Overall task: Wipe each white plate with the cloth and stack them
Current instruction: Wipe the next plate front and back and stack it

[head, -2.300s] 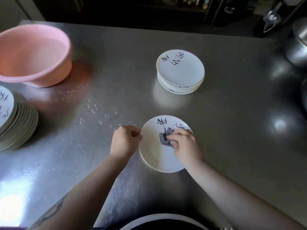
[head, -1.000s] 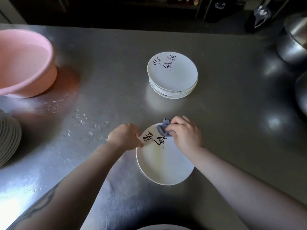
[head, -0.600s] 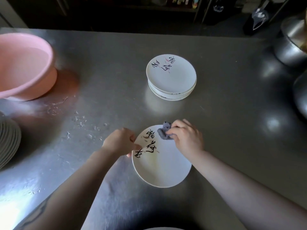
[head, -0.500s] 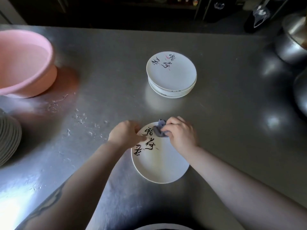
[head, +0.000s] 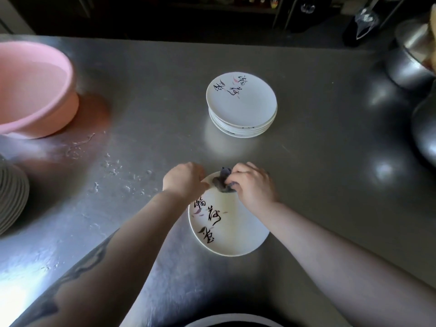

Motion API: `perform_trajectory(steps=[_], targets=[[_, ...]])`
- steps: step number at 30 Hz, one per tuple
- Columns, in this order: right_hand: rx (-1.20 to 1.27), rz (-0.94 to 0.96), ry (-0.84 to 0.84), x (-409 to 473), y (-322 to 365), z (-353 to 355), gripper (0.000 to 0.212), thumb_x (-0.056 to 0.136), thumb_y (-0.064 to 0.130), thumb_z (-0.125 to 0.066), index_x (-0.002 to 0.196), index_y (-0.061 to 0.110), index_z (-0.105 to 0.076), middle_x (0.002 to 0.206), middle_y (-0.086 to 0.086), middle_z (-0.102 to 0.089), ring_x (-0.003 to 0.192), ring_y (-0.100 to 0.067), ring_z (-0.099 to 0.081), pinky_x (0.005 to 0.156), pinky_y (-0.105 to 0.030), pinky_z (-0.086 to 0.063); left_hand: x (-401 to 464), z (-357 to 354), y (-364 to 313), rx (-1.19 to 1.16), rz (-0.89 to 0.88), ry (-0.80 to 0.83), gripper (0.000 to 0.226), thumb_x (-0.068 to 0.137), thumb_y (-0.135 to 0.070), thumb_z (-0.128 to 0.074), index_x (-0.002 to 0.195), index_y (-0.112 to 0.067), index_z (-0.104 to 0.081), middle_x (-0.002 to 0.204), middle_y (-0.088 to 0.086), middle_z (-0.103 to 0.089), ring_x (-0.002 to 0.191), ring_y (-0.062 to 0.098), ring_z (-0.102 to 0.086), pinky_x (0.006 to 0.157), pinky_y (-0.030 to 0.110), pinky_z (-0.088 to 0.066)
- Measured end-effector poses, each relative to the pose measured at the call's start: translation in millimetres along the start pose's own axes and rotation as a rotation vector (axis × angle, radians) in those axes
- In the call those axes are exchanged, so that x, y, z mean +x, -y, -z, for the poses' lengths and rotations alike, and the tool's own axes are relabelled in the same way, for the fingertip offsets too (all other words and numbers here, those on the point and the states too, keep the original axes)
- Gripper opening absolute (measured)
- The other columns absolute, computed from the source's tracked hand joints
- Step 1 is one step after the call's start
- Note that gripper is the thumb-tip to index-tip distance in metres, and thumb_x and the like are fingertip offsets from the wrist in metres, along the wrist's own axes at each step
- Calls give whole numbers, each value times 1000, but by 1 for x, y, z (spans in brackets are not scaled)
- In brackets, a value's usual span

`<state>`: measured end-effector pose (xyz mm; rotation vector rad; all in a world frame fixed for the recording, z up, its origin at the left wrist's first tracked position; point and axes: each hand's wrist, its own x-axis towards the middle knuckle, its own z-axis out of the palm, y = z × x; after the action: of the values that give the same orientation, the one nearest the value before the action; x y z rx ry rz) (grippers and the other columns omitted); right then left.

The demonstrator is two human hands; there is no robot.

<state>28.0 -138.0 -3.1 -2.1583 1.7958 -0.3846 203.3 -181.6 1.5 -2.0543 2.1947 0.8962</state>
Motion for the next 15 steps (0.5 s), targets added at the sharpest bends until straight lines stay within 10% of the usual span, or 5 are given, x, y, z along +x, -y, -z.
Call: perform_trajectory(steps=[7, 15], targets=[[-57, -20, -61, -8, -16, 7, 17, 77, 9, -69, 80, 24, -76, 81, 6, -64, 84, -25, -57, 68, -35, -44, -11, -5, 32, -43, 117, 224, 25, 75, -29, -74, 63, -16, -56, 55, -5, -69, 61, 11, -66, 58, 21, -46], [-25, 2, 25, 4, -3, 4, 16, 81, 14, -67, 86, 26, -76, 89, 7, -65, 90, -21, -56, 68, -35, -46, -3, -5, 10, -167, 88, 15, 22, 78, -26, -76, 79, -6, -66, 77, 10, -65, 74, 28, -58, 61, 30, -43]])
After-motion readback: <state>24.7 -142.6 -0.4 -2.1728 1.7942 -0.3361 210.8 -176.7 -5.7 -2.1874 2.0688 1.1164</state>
